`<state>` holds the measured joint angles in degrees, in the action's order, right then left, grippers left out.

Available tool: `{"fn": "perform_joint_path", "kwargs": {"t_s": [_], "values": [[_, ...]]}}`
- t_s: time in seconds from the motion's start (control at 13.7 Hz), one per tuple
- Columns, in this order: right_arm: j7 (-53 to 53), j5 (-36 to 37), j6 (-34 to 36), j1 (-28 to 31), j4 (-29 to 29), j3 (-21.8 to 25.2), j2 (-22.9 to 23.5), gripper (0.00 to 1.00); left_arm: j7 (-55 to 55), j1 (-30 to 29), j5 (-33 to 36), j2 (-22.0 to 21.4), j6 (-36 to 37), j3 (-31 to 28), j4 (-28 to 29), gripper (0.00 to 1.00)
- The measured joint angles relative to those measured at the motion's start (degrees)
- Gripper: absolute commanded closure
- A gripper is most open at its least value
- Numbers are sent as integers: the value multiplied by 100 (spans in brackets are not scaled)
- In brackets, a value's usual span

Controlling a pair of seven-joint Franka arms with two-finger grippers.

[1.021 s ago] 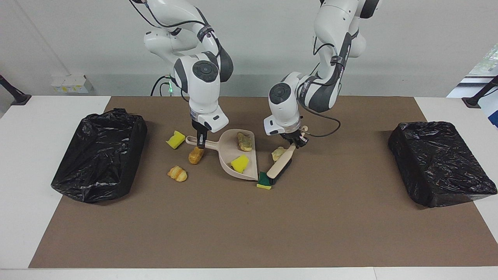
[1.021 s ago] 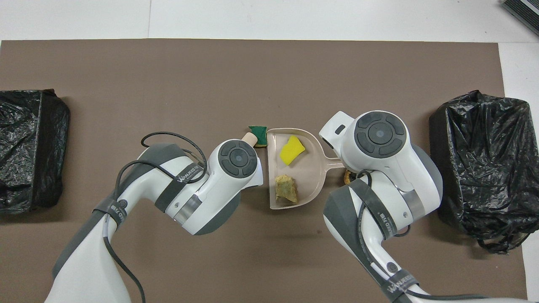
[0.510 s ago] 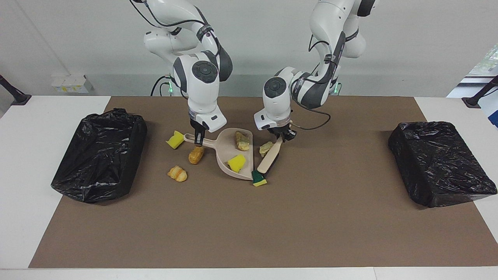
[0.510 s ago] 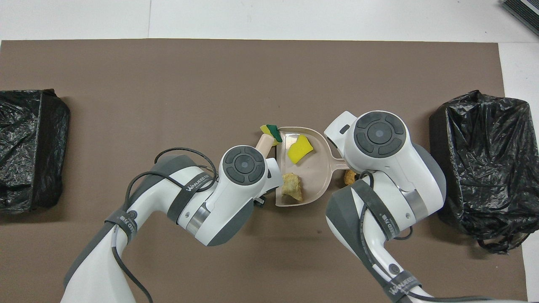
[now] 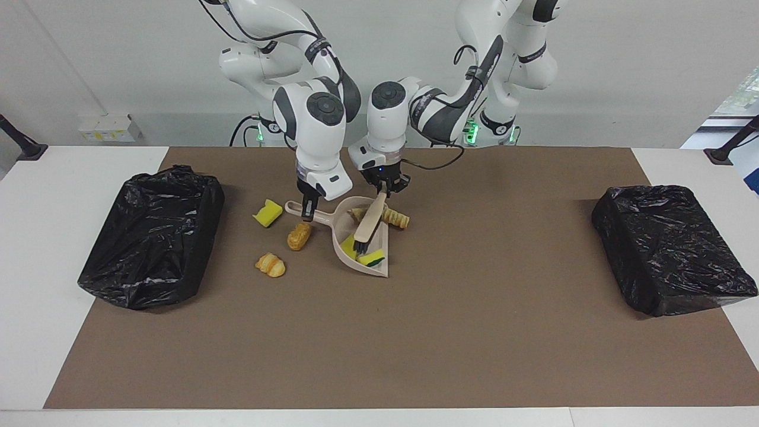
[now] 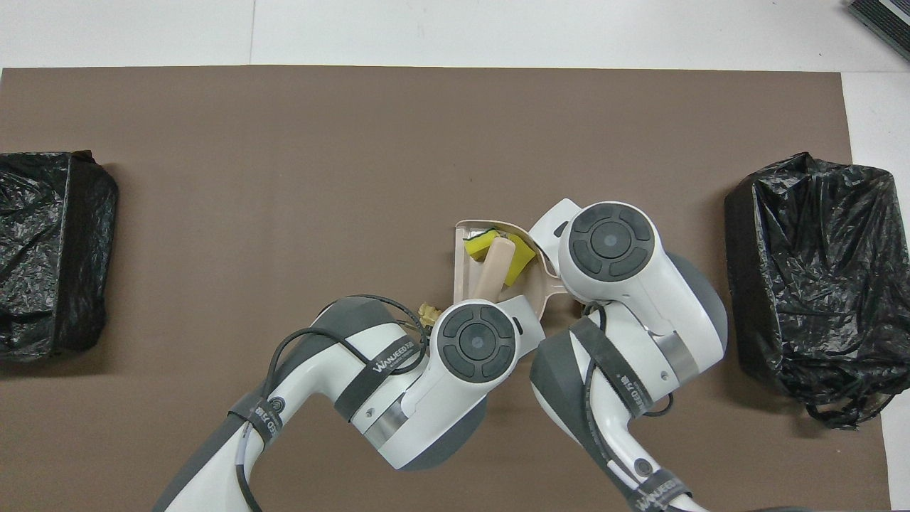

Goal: Sweep and dump trash in bin
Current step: 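Brush the last pieces into the dustpan while the right gripper tilts it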

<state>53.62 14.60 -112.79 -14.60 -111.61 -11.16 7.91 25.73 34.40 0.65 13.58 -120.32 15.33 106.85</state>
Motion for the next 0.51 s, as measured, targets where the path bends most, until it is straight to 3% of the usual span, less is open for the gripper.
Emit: {"fn": "perform_joint_path", "kwargs": {"t_s": [0.22,0.51], "values": [[108,-3,-113,24,-9,3,41,100,51,-112,0,-28,485,-98,-301,100],[706,-4,-370,173,-24,13,113,100,143,-470,-1,-137,1657,-142,-313,100]]}}
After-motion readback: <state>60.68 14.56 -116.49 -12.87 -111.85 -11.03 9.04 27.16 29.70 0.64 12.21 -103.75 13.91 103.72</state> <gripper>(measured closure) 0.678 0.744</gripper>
